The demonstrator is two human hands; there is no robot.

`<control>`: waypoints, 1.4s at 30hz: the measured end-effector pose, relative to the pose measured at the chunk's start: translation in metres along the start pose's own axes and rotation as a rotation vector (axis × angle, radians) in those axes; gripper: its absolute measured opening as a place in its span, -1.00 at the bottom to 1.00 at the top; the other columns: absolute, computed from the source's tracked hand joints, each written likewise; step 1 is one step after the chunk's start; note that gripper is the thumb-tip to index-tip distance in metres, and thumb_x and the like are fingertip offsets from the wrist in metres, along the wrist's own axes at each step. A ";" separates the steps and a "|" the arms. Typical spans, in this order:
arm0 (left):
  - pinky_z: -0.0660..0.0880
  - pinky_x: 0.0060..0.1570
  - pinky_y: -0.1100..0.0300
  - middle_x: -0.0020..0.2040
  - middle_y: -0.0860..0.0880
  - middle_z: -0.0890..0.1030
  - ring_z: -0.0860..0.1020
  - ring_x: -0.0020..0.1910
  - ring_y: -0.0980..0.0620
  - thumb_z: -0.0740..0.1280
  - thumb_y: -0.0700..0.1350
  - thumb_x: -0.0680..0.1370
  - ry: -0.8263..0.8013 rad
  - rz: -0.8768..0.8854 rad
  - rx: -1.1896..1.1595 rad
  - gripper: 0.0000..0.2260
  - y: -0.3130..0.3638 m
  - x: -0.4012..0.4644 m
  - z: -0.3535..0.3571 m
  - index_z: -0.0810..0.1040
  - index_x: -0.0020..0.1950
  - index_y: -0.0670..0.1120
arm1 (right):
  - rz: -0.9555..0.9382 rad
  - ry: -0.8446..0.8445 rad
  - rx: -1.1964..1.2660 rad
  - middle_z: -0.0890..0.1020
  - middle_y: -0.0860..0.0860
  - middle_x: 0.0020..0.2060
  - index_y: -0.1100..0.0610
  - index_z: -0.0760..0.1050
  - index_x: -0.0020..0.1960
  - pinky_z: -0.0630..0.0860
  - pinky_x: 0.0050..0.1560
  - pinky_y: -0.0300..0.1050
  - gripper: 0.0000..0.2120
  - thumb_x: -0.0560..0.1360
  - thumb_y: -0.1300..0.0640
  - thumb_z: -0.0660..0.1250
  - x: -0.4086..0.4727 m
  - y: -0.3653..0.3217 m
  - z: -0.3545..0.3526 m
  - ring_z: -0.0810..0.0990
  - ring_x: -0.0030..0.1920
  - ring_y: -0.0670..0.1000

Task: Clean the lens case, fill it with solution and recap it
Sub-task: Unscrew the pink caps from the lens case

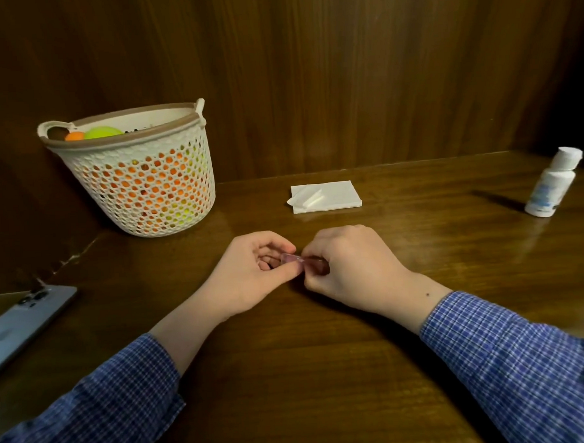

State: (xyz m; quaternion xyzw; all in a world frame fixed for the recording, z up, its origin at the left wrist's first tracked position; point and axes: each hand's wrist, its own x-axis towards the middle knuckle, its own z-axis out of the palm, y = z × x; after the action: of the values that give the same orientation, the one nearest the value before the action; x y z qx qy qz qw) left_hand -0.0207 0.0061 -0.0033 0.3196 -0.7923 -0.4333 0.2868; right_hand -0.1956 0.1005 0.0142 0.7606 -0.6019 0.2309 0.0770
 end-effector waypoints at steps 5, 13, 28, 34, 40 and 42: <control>0.58 -0.15 0.31 -0.09 -0.02 0.73 0.64 -0.15 0.12 0.56 -0.17 0.48 -0.020 0.013 -0.010 -0.80 -0.003 0.001 -0.002 0.69 0.07 -0.02 | -0.007 0.016 -0.014 0.64 -0.08 -0.27 0.02 0.71 -0.06 0.56 -0.28 -0.09 -0.72 0.53 -0.08 0.27 0.000 -0.002 0.001 0.57 -0.29 -0.07; 0.58 -0.13 0.27 -0.05 0.07 0.74 0.68 -0.07 0.06 0.57 -0.13 0.48 -0.032 -0.007 0.017 -0.74 -0.006 0.003 -0.004 0.64 0.12 0.06 | -0.018 0.012 -0.024 0.64 -0.08 -0.27 0.03 0.70 -0.07 0.57 -0.26 -0.09 -0.75 0.54 -0.06 0.29 0.000 -0.002 0.002 0.57 -0.29 -0.07; 0.59 -0.06 0.20 0.00 0.06 0.75 0.68 -0.02 -0.05 0.55 -0.13 0.49 -0.057 -0.032 0.019 -0.59 -0.002 0.002 -0.006 0.48 0.25 0.06 | -0.038 0.043 0.045 0.68 -0.06 -0.25 0.06 0.72 -0.05 0.60 -0.20 -0.08 -0.69 0.52 -0.09 0.28 -0.001 0.004 0.002 0.59 -0.26 -0.08; 0.53 0.07 0.22 0.11 0.25 0.70 0.66 0.10 0.20 0.60 -0.10 0.44 -0.130 -0.023 0.094 -0.47 -0.004 0.004 -0.010 0.47 0.32 0.14 | 0.085 0.061 0.294 0.71 -0.18 -0.15 -0.05 0.72 0.03 0.63 -0.13 -0.27 -0.77 0.53 -0.14 0.39 -0.003 0.026 0.000 0.65 -0.14 -0.18; 0.48 0.07 0.25 0.09 0.16 0.71 0.65 0.13 0.17 0.62 -0.12 0.41 -0.221 -0.018 0.152 -0.40 -0.005 0.006 -0.014 0.45 0.37 0.13 | 0.391 0.183 0.708 0.74 -0.03 -0.20 0.08 0.69 -0.11 0.64 -0.14 -0.14 -0.92 0.56 0.16 0.45 0.002 0.037 0.014 0.67 -0.22 -0.10; 0.48 0.05 0.30 0.08 0.14 0.71 0.65 0.12 0.16 0.62 -0.10 0.41 -0.233 -0.020 0.157 -0.39 -0.005 0.006 -0.014 0.44 0.38 0.13 | 0.434 0.170 0.746 0.74 0.02 -0.19 0.11 0.68 -0.12 0.64 -0.13 -0.11 -0.92 0.56 0.17 0.45 0.003 0.037 0.016 0.68 -0.24 -0.07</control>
State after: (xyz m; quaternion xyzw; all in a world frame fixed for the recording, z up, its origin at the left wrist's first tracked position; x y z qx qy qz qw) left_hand -0.0129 -0.0078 0.0002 0.2965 -0.8486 -0.4068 0.1629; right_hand -0.2263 0.0822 -0.0044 0.5703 -0.6149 0.5051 -0.2037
